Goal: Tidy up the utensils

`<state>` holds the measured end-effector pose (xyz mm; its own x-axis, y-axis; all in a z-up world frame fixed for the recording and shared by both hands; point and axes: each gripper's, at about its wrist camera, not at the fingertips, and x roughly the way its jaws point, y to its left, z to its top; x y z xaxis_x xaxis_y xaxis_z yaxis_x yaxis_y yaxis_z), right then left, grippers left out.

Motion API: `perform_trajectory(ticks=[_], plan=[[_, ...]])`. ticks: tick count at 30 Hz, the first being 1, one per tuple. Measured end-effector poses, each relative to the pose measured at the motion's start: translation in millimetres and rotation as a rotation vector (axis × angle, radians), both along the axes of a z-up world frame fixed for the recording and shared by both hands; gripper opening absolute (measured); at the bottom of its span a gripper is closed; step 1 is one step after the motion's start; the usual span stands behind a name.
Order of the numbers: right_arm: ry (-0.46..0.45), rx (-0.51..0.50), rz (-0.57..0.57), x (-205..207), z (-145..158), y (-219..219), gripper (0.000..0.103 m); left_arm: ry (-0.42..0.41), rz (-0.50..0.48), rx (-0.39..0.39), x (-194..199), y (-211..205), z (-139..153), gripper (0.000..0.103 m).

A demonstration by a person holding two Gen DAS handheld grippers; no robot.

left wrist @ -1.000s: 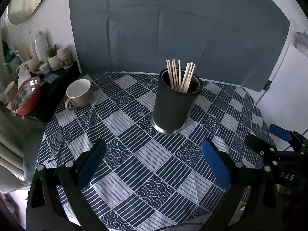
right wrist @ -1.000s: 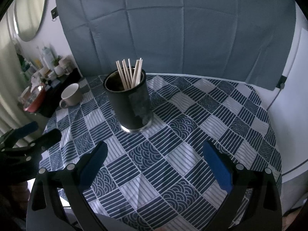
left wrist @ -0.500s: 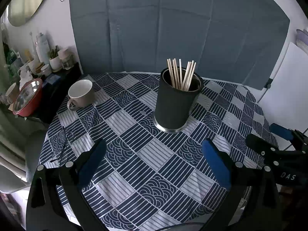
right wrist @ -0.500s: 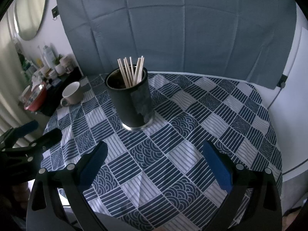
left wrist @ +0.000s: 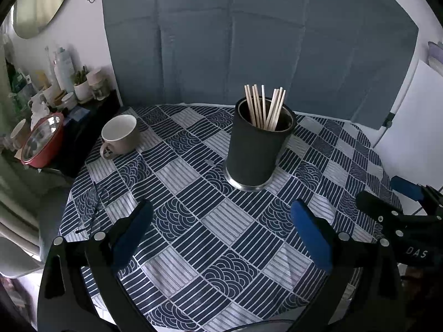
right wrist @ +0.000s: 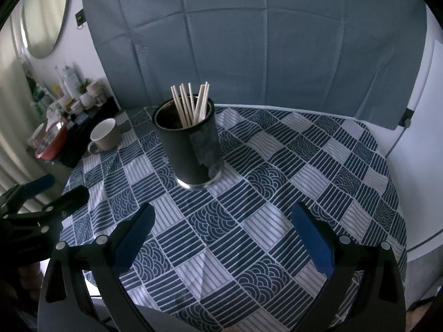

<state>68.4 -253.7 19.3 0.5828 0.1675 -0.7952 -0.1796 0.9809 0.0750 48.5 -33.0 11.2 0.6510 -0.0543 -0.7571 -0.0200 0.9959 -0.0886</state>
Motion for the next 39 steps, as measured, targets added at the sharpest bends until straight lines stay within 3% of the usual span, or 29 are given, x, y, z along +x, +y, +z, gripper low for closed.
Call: perform_trajectory(ticks=[39], plan=[[0.004, -0.008, -0.003, -0.1, -0.9, -0.2, 0.095, 0.025, -0.005, 0.0, 2.1, -1.5, -3.3, 0.097]])
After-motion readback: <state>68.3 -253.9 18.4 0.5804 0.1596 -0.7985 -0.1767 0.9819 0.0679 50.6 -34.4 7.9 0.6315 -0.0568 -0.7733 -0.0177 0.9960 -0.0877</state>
